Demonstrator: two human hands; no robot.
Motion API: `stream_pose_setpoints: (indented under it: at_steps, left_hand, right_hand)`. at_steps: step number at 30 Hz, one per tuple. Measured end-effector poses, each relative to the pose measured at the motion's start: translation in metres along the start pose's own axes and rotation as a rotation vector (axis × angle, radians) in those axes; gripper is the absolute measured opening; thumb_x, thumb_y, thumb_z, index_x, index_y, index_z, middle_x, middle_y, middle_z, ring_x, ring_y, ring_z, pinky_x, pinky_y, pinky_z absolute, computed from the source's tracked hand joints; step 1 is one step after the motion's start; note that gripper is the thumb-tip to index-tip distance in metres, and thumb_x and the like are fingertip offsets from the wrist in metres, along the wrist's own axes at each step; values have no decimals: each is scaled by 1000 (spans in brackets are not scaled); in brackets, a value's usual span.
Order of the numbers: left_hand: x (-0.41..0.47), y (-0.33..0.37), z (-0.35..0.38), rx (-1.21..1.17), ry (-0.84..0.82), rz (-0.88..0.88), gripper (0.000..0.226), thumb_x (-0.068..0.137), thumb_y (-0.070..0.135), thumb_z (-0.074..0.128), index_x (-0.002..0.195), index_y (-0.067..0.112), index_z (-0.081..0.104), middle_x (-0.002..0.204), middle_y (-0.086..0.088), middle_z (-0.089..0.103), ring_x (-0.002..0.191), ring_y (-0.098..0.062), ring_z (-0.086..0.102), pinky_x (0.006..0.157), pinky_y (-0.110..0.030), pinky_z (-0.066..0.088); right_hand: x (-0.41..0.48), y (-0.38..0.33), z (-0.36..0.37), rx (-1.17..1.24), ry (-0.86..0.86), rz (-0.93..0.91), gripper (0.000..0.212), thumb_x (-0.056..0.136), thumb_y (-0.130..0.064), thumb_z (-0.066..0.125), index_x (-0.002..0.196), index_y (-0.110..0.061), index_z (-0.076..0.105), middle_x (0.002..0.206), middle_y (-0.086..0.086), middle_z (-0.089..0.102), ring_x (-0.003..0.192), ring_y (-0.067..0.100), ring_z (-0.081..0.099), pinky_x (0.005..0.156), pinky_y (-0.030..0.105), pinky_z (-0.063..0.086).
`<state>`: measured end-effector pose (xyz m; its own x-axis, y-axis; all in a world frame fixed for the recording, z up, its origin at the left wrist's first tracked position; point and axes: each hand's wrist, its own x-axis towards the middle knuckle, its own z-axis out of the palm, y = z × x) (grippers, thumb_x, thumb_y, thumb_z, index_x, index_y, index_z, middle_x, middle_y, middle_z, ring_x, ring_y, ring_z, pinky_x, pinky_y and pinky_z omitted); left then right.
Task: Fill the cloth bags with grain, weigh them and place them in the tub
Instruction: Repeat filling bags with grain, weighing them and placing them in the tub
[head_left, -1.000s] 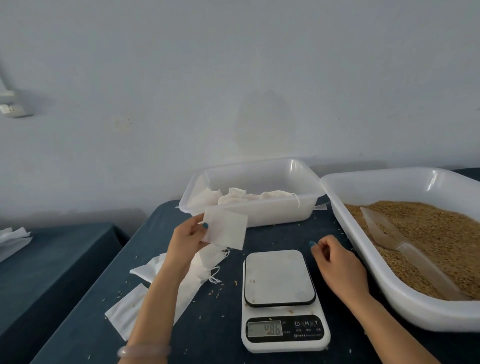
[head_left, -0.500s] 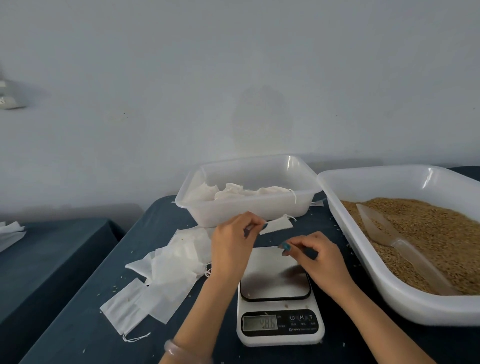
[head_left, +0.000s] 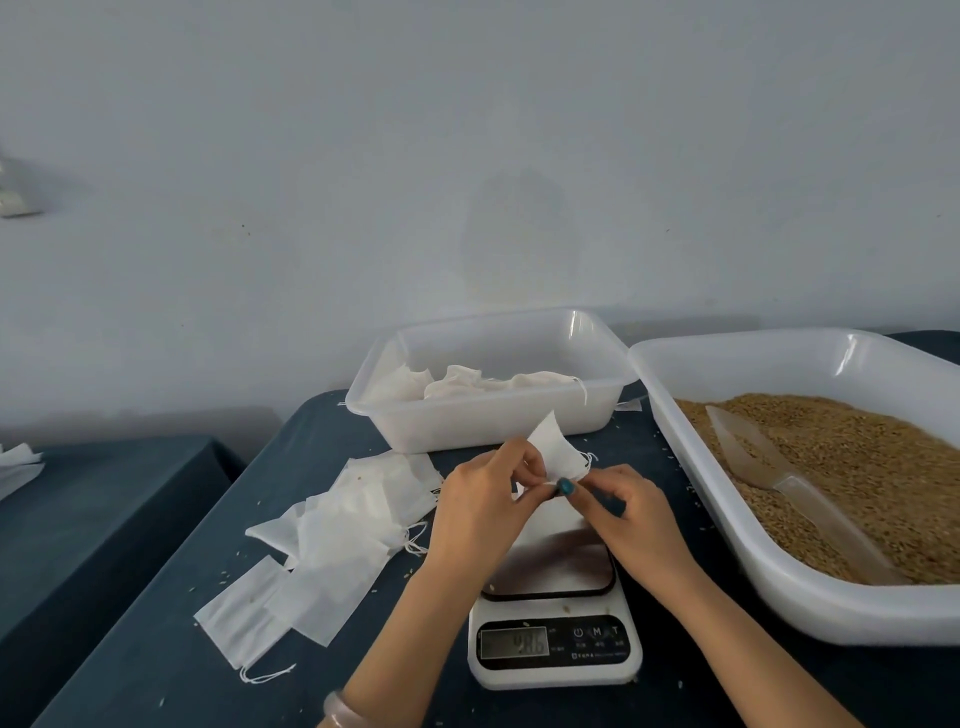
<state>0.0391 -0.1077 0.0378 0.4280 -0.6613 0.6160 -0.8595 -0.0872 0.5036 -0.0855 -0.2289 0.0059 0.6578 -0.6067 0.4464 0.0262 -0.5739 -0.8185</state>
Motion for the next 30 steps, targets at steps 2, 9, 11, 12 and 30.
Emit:
stream_pose_setpoints:
  at_steps: [2, 9, 11, 12, 30]
  left_hand:
    - [-1, 1, 1, 5, -21, -4, 24, 78, 28, 82, 86, 23, 60, 78, 14, 69, 78, -5, 67, 72, -37, 56]
    - [-7, 5, 5, -25, -9, 40, 16, 84, 28, 77, 87, 23, 62, 84, 16, 68, 79, -4, 65, 72, -30, 56]
    - [-7, 4, 6, -56, 4, 40, 10, 84, 22, 75, 88, 21, 66, 83, 16, 69, 77, -7, 65, 71, -32, 56]
    - [-7, 4, 6, -77, 7, 33, 9, 83, 19, 74, 88, 22, 67, 82, 17, 69, 77, -8, 65, 71, -32, 56]
    - [-9, 9, 4, -33, 213, 12, 22, 84, 11, 73, 89, 21, 53, 78, 11, 63, 70, -8, 64, 67, -10, 50]
  right_hand:
    - [0, -1, -1, 17, 3, 7, 10, 84, -48, 62, 84, -46, 72, 80, -25, 63, 87, 2, 53, 68, 11, 38]
    - [1, -2, -2, 185, 22, 39, 35, 90, -23, 67, 80, -55, 73, 79, -5, 69, 82, 16, 59, 73, 31, 45]
    - [2, -3, -3, 193, 23, 15, 33, 91, -21, 67, 80, -52, 74, 72, -1, 66, 73, 12, 55, 68, 25, 40]
    - [2, -2, -3, 187, 15, -1, 31, 91, -19, 67, 79, -47, 75, 68, -2, 63, 70, 9, 52, 66, 22, 38]
    - [-4, -2, -2, -30, 106, -41, 34, 83, -24, 75, 92, -37, 45, 78, -17, 65, 68, 6, 60, 60, 14, 46]
